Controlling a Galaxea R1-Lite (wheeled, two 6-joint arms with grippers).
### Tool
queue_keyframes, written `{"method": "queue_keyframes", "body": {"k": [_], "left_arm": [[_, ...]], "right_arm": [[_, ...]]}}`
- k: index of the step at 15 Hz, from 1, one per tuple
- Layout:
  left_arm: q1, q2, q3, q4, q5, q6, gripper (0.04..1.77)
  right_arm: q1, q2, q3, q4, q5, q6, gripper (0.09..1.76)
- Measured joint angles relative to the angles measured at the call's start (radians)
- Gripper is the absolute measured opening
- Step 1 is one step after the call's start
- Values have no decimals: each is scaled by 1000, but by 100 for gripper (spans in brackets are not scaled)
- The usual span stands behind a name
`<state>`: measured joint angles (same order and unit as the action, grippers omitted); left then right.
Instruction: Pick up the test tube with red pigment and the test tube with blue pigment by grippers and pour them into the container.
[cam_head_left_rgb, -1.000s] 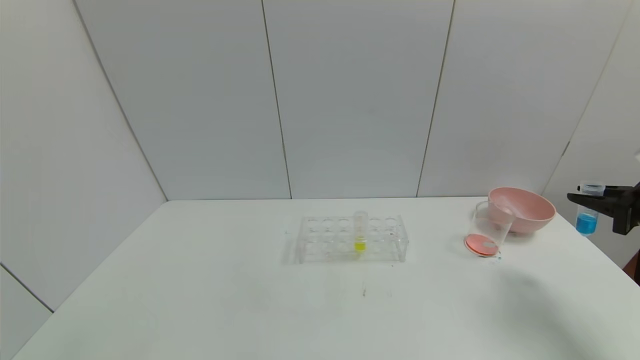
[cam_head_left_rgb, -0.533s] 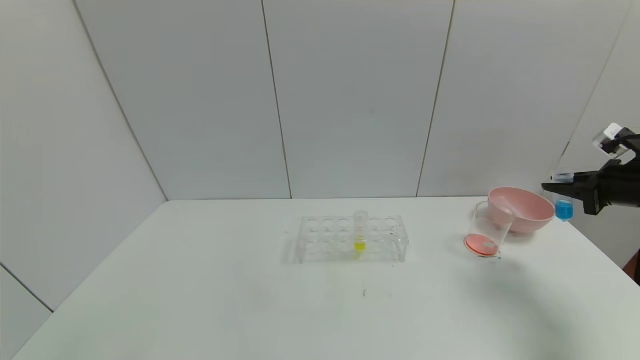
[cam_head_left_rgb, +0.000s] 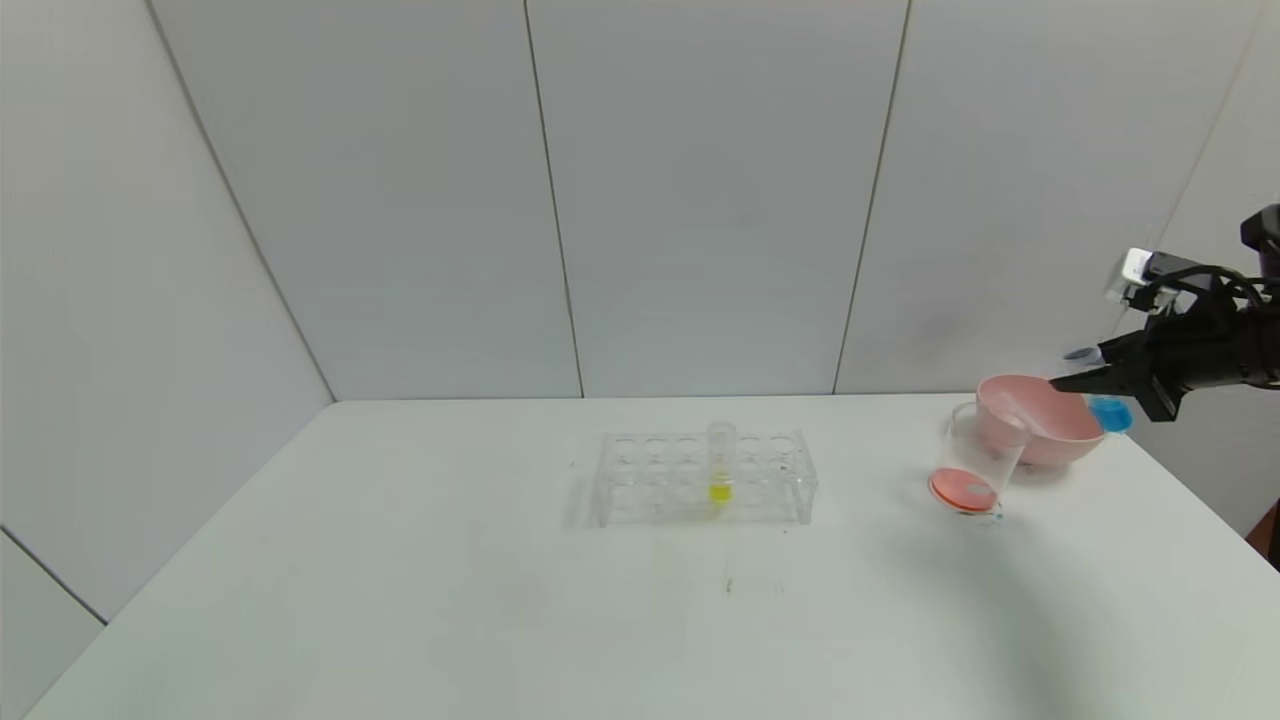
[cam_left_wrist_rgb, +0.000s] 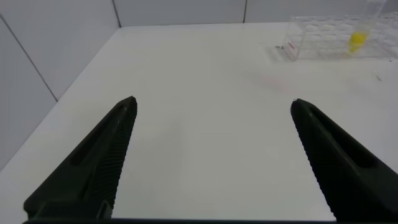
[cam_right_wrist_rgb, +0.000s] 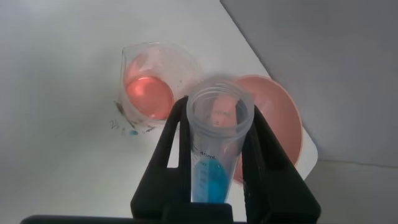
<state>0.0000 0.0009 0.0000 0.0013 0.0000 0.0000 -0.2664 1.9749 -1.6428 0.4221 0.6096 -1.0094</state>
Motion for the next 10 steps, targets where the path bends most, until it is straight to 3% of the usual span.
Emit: {"method": "queue_keyframes", "body": {"k": [3, 6, 7, 10], "left_arm": [[0, 0, 0, 0, 0, 0, 176], [0, 0, 0, 0, 0, 0, 176], [0, 0, 0, 0, 0, 0, 176], [0, 0, 0, -1, 0, 0, 176]], "right_arm": [[29, 45, -133, 118, -74, -22, 52], [42, 87, -291, 336, -174, -99, 52], [42, 101, -326, 372, -234, -149, 52], [59, 125, -353, 410, -267, -205, 52]]}}
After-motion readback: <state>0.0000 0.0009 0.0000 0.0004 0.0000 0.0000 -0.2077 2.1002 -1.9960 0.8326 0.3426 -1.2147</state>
